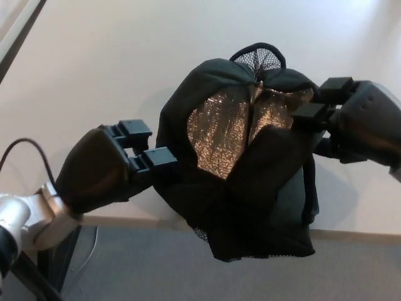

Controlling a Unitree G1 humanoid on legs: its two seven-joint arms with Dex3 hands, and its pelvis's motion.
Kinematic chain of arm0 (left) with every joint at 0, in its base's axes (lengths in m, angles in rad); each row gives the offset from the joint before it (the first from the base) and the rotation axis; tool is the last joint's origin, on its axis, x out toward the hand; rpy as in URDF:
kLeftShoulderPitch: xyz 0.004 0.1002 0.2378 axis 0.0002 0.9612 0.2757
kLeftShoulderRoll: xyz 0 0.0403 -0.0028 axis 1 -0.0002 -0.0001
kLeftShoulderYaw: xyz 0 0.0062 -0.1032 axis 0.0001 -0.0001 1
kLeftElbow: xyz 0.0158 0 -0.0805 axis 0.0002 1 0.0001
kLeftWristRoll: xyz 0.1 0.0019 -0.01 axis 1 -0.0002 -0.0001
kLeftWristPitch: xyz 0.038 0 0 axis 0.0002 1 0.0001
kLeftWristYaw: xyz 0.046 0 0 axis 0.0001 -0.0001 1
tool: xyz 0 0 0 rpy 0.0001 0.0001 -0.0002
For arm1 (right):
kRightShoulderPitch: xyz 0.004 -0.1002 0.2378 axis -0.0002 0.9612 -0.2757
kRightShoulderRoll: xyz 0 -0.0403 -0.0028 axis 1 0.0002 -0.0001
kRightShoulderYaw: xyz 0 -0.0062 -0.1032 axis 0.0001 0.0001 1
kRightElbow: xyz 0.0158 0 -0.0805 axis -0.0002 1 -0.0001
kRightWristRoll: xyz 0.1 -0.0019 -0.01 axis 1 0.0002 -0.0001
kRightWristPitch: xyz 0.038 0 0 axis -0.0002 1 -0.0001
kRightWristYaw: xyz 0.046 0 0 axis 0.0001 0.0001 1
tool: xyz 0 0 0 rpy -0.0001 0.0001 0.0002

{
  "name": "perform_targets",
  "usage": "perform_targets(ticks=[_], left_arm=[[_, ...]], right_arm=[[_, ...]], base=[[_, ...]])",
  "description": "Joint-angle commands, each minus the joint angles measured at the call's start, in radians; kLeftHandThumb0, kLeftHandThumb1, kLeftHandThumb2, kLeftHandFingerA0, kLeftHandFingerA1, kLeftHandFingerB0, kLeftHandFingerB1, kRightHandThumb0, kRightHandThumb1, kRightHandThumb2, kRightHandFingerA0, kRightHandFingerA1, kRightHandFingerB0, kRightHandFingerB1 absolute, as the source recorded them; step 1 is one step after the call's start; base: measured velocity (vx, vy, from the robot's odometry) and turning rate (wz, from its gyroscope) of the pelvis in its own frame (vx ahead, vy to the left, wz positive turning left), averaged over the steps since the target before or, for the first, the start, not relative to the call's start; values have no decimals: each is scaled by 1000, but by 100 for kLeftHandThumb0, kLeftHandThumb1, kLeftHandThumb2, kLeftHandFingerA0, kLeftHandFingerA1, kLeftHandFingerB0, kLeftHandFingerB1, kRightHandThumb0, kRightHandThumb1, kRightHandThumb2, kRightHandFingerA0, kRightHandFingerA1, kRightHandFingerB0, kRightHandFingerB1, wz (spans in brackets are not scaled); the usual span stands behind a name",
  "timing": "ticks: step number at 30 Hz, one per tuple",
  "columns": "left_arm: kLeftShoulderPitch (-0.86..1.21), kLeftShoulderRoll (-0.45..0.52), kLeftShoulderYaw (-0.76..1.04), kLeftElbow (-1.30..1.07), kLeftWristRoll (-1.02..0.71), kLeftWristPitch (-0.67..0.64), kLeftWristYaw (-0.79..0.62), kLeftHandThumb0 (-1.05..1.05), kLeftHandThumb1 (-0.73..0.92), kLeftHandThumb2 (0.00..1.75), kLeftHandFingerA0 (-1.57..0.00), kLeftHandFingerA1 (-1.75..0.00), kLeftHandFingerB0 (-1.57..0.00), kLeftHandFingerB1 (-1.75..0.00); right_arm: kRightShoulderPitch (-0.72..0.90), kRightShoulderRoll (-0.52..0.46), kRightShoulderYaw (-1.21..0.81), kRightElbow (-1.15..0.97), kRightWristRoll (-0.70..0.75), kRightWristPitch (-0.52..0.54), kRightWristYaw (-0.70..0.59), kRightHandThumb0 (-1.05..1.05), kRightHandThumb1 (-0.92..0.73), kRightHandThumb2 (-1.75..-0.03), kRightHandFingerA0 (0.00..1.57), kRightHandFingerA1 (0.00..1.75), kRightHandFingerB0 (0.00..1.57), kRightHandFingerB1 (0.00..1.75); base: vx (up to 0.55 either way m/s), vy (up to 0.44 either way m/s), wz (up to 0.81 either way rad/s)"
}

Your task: A lunch bag is kept on the middle of the desk and the robot uses both its hands to grab the opening of the bag from the left and right and moves its hands away from each other to spread the bag open

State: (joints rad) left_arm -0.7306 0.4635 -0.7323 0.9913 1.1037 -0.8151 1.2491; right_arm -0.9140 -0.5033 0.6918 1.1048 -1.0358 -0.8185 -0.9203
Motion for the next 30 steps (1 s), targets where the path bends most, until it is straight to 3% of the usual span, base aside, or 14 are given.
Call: perform_targets(ticks=[1,6,19,20,21,22,23,24,25,26,27,28,29,30], left_arm=[[54,23,49,-3,-74,-30,-36,-1,43,94,-86,-141,-88,-111],[76,25,69,-24,-80,-25,-45,1,44,94,-87,-141,-90,-110],[90,13,94,-41,-95,-30,-78,-1,46,89,-89,-134,-92,-106],[88,13,94,-41,-95,-30,-80,-2,46,90,-90,-133,-93,-104],[84,14,95,-43,-94,-29,-82,-4,45,93,-89,-136,-93,-104],[78,13,97,-45,-93,-27,-82,-4,45,93,-89,-136,-93,-104],[64,19,107,-61,-102,-30,-101,-5,42,96,-89,-134,-94,-100],[65,21,109,-72,-99,-28,-94,-4,43,95,-91,-122,-95,-91],[68,23,111,-86,-93,-24,-82,-4,43,95,-91,-122,-95,-91],[65,22,118,-109,-81,-6,-52,-3,52,75,-93,-79,-93,-68],[66,22,127,-128,-80,4,-42,0,55,65,-84,-63,-82,-54],[67,22,131,-137,-80,8,-41,0,55,65,-84,-63,-82,-54],[69,23,145,-162,-86,12,-45,10,54,66,-67,-47,-57,-43],[66,23,154,-181,-76,29,-22,19,51,67,-46,-38,-36,-34]], right_arm=[[44,2,-11,36,29,17,2,-34,-61,-60,78,139,70,117],[54,6,-9,50,39,17,22,-33,-61,-59,82,126,75,103],[46,13,-1,58,43,25,7,-31,-59,-59,80,135,73,112],[42,12,-1,57,44,24,8,-31,-58,-59,80,132,72,108],[32,8,-4,53,47,20,14,-31,-46,-87,89,107,77,89],[22,4,-8,48,50,15,18,-31,-46,-87,89,107,77,89],[-15,-8,-12,20,37,25,-14,-33,-51,-56,94,101,84,57],[-22,-13,-15,7,34,28,-21,-35,-48,-55,89,90,68,44],[-28,-18,-18,-7,33,31,-25,-35,-48,-55,89,90,68,44],[-48,-33,-33,-37,43,22,-13,-46,-41,-68,74,57,45,45],[-61,-43,-44,-62,48,22,-8,-45,-40,-66,56,49,35,41],[-64,-47,-49,-73,49,23,-5,-45,-40,-66,56,49,35,41],[-83,-61,-66,-107,52,38,20,-38,-48,-55,47,36,28,31],[-99,-76,-86,-140,68,33,50,-43,-40,-64,31,41,8,27]], base=[[0,0,0],[0,0,0],[0,0,0],[0,0,0],[0,0,0],[0,0,0],[0,0,0],[0,0,0],[0,0,0],[0,0,0],[0,0,0],[0,0,0],[0,0,0],[0,0,0]])
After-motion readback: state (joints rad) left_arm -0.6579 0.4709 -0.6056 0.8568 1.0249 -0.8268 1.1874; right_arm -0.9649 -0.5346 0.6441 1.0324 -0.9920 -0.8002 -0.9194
